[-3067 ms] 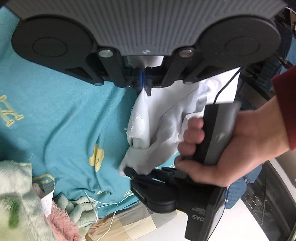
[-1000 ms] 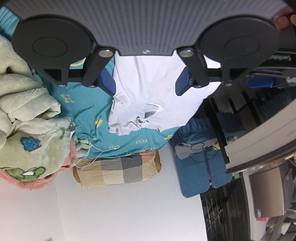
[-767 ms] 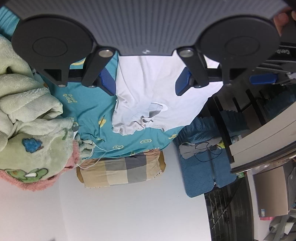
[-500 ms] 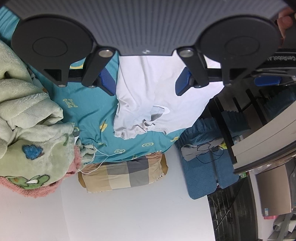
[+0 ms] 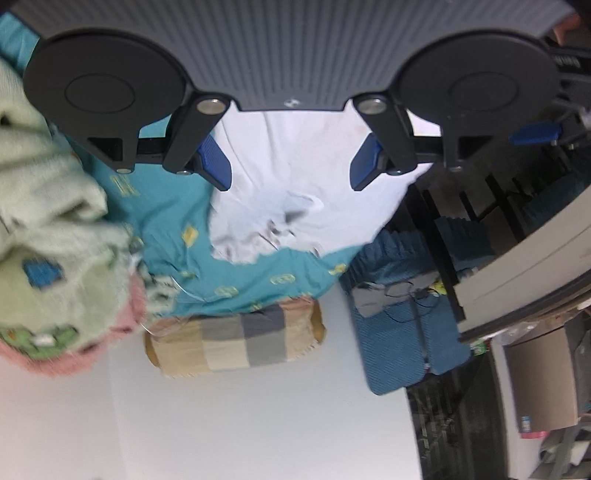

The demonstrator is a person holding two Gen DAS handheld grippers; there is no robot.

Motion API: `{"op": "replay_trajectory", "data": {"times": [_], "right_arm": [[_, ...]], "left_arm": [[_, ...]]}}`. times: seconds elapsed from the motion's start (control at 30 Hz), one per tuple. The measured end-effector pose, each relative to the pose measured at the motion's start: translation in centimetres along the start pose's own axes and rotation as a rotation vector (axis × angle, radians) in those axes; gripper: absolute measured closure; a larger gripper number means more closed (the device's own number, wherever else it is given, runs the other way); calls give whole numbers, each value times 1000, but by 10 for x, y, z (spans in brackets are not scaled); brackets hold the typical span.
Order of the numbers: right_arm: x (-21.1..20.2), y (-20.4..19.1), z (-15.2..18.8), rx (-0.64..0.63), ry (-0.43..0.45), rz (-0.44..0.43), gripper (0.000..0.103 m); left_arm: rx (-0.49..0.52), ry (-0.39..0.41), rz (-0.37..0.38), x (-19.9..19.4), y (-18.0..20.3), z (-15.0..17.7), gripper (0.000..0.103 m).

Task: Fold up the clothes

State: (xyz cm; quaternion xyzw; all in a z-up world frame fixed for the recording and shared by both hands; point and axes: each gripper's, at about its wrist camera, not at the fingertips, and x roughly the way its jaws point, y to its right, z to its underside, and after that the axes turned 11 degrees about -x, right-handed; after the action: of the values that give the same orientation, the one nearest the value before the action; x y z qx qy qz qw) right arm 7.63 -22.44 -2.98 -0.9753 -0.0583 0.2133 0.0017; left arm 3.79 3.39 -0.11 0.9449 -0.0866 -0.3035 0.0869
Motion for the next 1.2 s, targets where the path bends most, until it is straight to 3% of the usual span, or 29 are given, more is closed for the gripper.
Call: {"op": "replay_trajectory", "data": {"times": [0.2,0.4,0.6,0.73,1.0,1.07,1.1,1.13,1.2], "right_arm": [[56,-46,-44,-162,-10,-149,30],[158,-118,-61,-261,-113,-342,34],[280,-202,-41,-400,-296,-486,38],[342,-258,-20,-569,-401,-533,48],[409,-333,30,-929,-550,-525,52],[416,-344,38,-1019,-573,-513,60],[417,-349,42,-1069,-581,-491,79],[416,-352,47,-1116,-586,-465,93],[419,-353,45,-1138,-582,-442,99]], "left_arm": [[-113,83,1,-26,-48,-22,0],[-215,138,-56,-29,-101,-29,0],[-274,91,-49,-5,-132,-23,0],[-298,65,-63,11,-147,-18,0],[-344,47,-52,20,-162,-12,0],[-343,43,-52,22,-162,-10,0],[-344,41,-54,24,-162,-10,0],[-344,40,-55,25,-162,-9,0],[-343,39,-58,25,-159,-6,0]]}}
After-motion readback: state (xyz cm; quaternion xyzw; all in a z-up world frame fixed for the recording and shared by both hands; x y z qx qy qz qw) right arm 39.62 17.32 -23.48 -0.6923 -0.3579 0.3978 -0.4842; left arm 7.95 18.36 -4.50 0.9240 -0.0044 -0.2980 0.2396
